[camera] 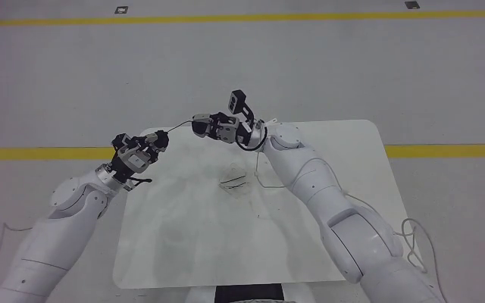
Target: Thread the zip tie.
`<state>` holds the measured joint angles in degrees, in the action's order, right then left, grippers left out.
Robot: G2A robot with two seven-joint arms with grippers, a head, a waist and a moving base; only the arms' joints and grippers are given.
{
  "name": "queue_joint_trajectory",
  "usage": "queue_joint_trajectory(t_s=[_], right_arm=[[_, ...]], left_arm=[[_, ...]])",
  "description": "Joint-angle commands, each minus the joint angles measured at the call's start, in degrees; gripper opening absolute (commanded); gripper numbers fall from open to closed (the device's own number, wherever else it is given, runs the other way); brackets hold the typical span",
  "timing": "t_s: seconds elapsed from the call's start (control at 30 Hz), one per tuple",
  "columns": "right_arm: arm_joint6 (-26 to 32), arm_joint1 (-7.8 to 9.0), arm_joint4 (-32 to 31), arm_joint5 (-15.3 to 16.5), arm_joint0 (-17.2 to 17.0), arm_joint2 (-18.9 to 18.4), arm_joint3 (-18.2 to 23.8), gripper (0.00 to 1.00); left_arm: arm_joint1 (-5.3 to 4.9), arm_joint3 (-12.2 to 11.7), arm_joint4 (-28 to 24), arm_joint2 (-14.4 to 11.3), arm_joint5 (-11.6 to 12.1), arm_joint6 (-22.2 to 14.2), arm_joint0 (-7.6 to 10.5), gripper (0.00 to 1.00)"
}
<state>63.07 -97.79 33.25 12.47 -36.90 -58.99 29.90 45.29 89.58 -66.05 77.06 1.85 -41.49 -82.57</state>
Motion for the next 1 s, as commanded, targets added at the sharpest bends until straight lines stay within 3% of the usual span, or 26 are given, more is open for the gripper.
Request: queue_joint_trajectory(t_s=[0.0, 0.63, 0.83, 0.97], right_arm=[[0.0, 0.01, 0.0, 0.0, 0.0, 0.0, 0.1, 0.14], [0.3, -0.31, 0.0, -0.2, -0.1, 0.5, 0.8, 0.13], [0.1, -0.46, 0.1, 0.0, 0.2, 0.7, 0.1, 0.0], [0.0, -0.51, 0.0, 0.2, 0.3, 0.7, -0.2, 0.0]], left_arm=[[0.0, 0.0, 0.0, 0.0, 0.0, 0.0, 0.0, 0.0], [0.0, 0.0, 0.0, 0.0, 0.0, 0.0, 0.0, 0.0], [0.0, 0.0, 0.0, 0.0, 0.0, 0.0, 0.0, 0.0], [0.0, 0.0, 0.0, 0.0, 0.0, 0.0, 0.0, 0.0]])
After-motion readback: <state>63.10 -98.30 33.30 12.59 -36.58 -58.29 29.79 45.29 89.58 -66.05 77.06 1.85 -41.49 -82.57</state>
